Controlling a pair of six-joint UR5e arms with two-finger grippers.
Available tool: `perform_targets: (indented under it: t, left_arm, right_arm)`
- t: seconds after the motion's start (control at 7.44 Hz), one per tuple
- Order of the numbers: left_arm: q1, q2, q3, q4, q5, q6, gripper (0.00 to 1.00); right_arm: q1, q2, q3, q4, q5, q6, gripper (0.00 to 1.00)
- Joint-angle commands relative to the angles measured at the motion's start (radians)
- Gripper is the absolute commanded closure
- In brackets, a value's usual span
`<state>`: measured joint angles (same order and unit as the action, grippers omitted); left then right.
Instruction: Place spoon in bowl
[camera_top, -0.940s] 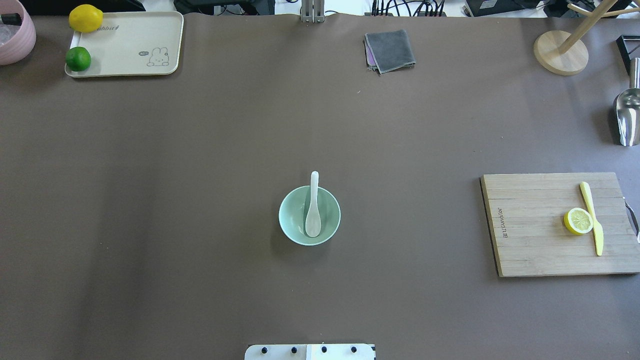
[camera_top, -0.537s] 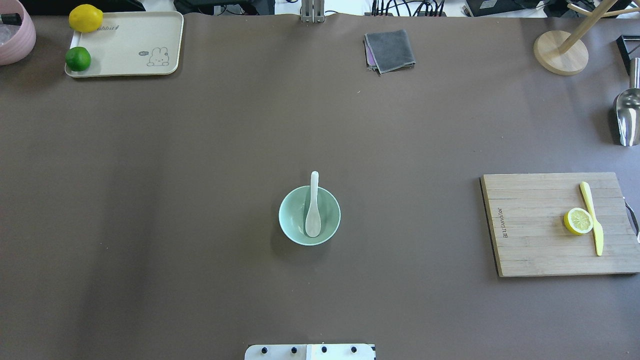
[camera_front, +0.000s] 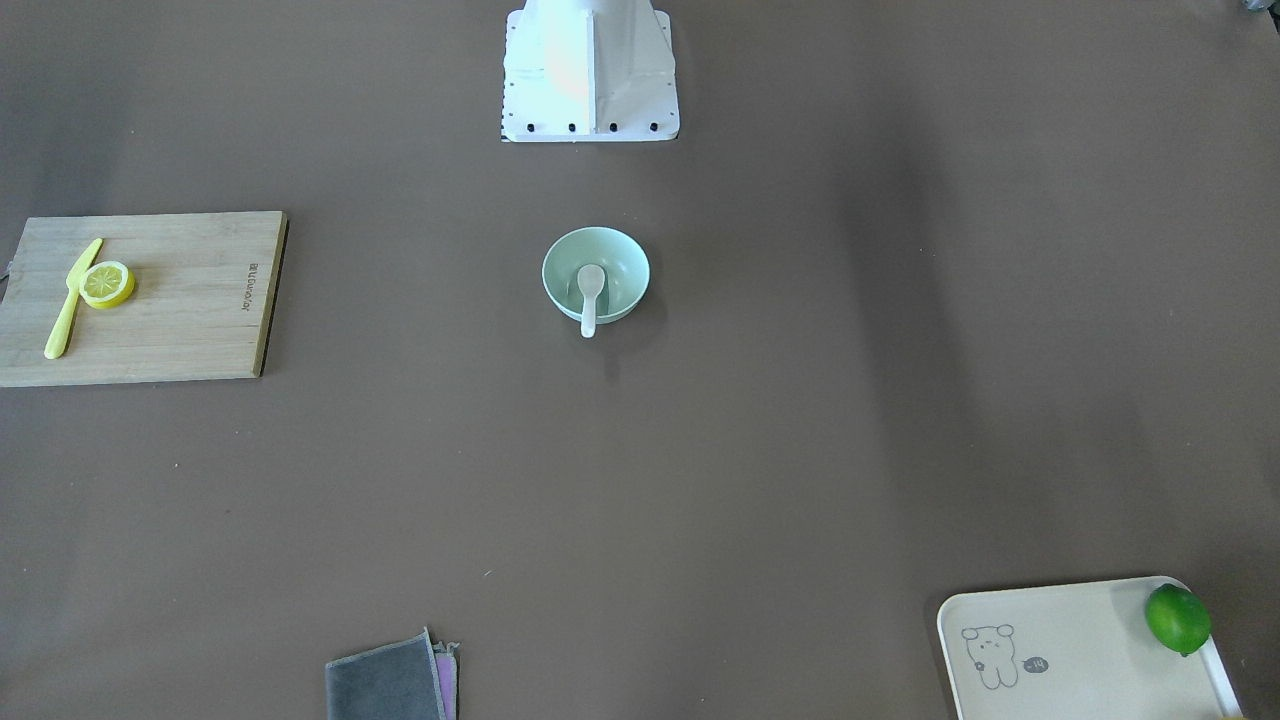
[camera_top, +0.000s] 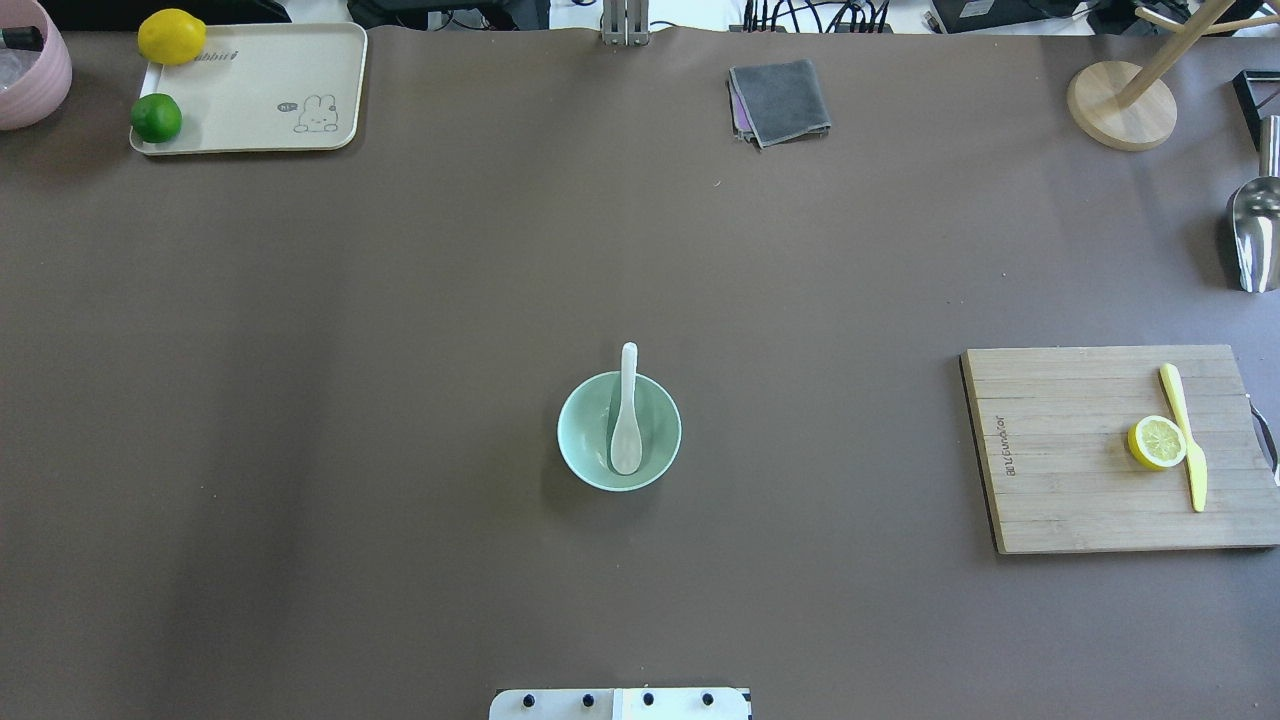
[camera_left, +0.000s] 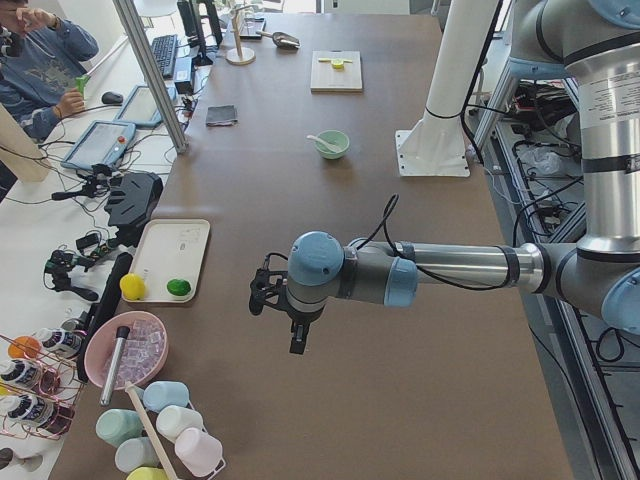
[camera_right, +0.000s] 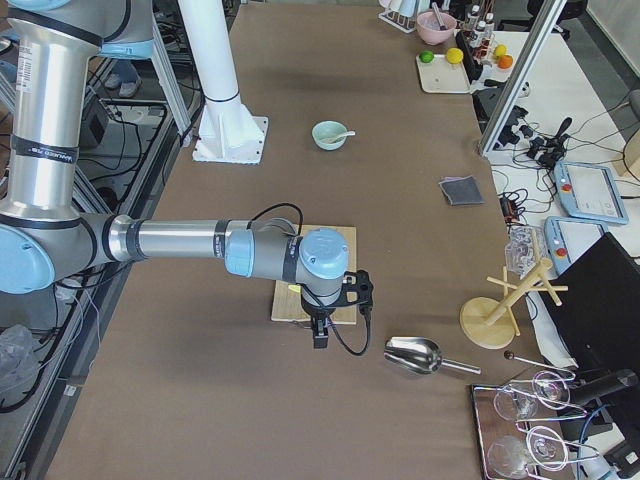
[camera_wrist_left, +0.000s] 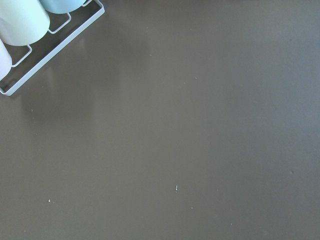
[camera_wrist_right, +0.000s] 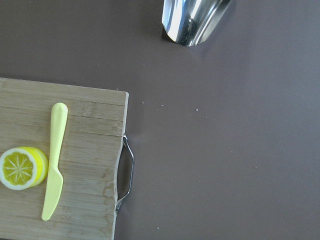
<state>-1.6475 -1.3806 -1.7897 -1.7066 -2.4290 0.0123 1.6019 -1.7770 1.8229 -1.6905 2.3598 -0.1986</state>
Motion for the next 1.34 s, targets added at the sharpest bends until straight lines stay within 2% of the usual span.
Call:
perform_targets:
  t: [0.0,1.21]
  left_arm:
    - [0.0,0.005,0.016,-0.015,0.001,-0.003,0.02]
    - [-0.002,0.037,0.006,-0.016,0.001,-0.005,0.03]
  right_arm:
    - [0.004,0.001,0.003,0.0,0.001,0.001,0.0]
    - [0.006,-0.005,0.001,0.008,-0.001,-0.008,0.0]
